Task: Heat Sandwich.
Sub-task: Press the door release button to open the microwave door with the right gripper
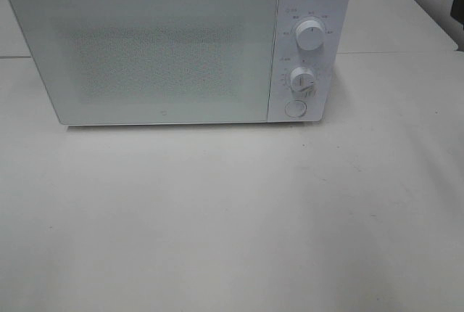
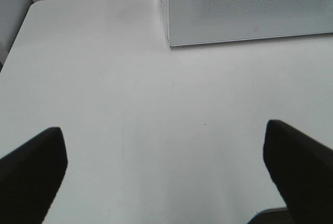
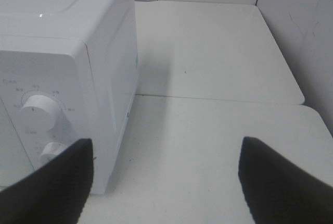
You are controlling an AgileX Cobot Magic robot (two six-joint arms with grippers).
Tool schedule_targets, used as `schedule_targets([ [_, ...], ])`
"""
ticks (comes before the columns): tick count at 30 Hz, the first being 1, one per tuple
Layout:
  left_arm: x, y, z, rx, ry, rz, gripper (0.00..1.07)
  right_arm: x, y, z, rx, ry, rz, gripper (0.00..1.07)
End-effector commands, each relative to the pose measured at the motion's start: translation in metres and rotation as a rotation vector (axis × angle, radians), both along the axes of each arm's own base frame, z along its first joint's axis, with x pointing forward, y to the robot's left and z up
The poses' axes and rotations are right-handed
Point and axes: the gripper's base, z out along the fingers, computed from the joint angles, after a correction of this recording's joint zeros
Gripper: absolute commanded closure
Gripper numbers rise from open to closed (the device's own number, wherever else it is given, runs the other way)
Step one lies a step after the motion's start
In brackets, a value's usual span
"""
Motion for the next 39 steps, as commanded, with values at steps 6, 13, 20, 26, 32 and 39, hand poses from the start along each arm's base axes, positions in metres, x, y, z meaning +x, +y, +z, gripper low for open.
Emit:
schedule_targets([
  [6,-0.002,0.000,-0.001,0.001,-0.011,-0.001,0.09,0.014,0.003,-0.042,0.009,-0.115,0.024,0.32],
  [13,-0.002,0.000,-0.001,0.001,-0.011,-0.001,0.09,0.017,0.002,-0.067,0.026,-0.092,0.005,0.32],
  [20,-0.002,0.000,-0.001,0.001,-0.011,-0.001,0.09,0.014,0.009,-0.089,0.034,-0.056,-0.020,0.32],
  [26,-0.002,0.000,-0.001,0.001,-0.011,-0.001,0.09,0.012,0.030,-0.101,0.011,-0.038,0.017,0.32],
  [32,-0.002,0.000,-0.001,0.001,-0.008,-0.001,0.09,0.012,0.045,-0.110,0.029,-0.029,0.003,0.32],
  [39,-0.001,0.000,-0.001,0.001,-0.004,-0.001,0.09,0.006,0.072,-0.125,-0.002,-0.015,0.021,0.32],
])
